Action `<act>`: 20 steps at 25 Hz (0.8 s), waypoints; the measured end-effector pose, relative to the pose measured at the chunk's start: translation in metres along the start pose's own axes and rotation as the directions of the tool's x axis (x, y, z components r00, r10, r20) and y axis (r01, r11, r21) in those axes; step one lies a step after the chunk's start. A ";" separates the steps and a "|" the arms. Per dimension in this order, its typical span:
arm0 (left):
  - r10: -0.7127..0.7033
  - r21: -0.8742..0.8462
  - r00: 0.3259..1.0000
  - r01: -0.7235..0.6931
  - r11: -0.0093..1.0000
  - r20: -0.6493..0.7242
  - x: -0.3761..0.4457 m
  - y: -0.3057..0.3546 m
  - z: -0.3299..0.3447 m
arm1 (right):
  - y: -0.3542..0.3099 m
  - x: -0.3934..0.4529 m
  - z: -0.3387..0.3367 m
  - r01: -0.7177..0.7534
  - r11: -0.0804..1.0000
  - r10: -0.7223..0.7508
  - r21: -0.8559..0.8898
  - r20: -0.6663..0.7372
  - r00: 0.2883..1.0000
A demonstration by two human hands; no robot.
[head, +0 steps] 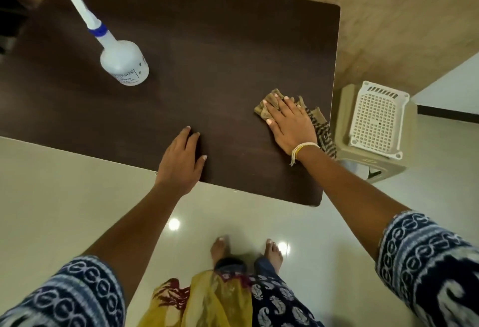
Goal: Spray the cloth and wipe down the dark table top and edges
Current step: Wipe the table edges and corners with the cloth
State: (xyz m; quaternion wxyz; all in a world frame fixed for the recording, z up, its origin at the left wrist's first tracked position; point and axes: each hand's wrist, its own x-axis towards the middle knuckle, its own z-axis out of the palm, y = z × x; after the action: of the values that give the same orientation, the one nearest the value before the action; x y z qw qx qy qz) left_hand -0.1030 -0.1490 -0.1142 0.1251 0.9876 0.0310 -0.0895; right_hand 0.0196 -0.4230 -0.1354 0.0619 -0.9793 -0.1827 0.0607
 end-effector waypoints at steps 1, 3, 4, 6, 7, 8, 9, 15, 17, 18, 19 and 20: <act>0.026 0.012 1.000 -0.026 1.000 0.017 -0.001 -0.004 -0.002 | -0.006 -0.006 0.001 -0.043 0.999 0.043 0.019 -0.009 0.999; 0.088 0.039 0.996 -0.089 0.995 0.029 0.001 -0.011 -0.004 | -0.022 -0.013 0.004 -0.175 0.983 0.178 0.056 -0.038 0.983; 0.111 0.047 0.993 -0.113 0.993 0.035 0.000 -0.014 -0.005 | -0.032 -0.017 0.007 -0.255 0.965 0.259 0.068 -0.052 0.965; 0.183 0.043 0.981 -0.185 0.982 0.060 0.000 -0.023 -0.009 | -0.057 -0.025 0.011 -0.422 0.901 0.430 0.106 -0.077 0.900; 0.228 0.037 0.971 -0.230 0.972 0.067 0.001 -0.030 -0.013 | -0.071 -0.026 0.014 -0.497 0.858 0.509 0.126 -0.091 0.856; 0.281 0.043 0.958 -0.283 0.958 0.062 0.002 -0.043 -0.018 | -0.088 -0.025 0.018 -0.571 0.807 0.588 0.152 -0.106 0.802; 0.331 0.065 0.942 -0.334 0.940 0.050 0.004 -0.059 -0.025 | -0.104 -0.023 0.023 -0.639 0.748 0.661 0.181 -0.117 0.741; 0.275 0.144 0.961 -0.271 0.952 -0.007 -0.003 -0.215 -0.066 | -0.209 0.002 0.037 -0.761 0.600 0.799 0.246 -0.125 0.589; 0.177 0.147 0.984 -0.178 0.973 0.023 -0.009 -0.261 -0.072 | -0.244 0.011 0.040 -0.747 0.615 0.787 0.253 -0.136 0.602; 0.118 0.151 0.992 -0.124 0.981 0.046 -0.013 -0.279 -0.074 | -0.263 0.017 0.042 -0.738 0.627 0.777 0.247 -0.135 0.615; 0.074 0.157 0.995 -0.083 0.984 0.065 -0.015 -0.292 -0.074 | -0.280 0.023 0.044 -0.729 0.641 0.766 0.240 -0.133 0.629; 0.056 0.158 0.995 -0.068 0.985 0.079 -0.016 -0.300 -0.074 | -0.298 0.029 0.047 -0.720 0.651 0.756 0.240 -0.131 0.641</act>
State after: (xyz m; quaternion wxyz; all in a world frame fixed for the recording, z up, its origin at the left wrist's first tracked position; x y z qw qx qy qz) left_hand -0.1316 0.1595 -0.1133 0.0491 0.9909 -0.0118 -0.1246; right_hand -0.0644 -0.1319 -0.1414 0.1322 -0.9597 0.2477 -0.0127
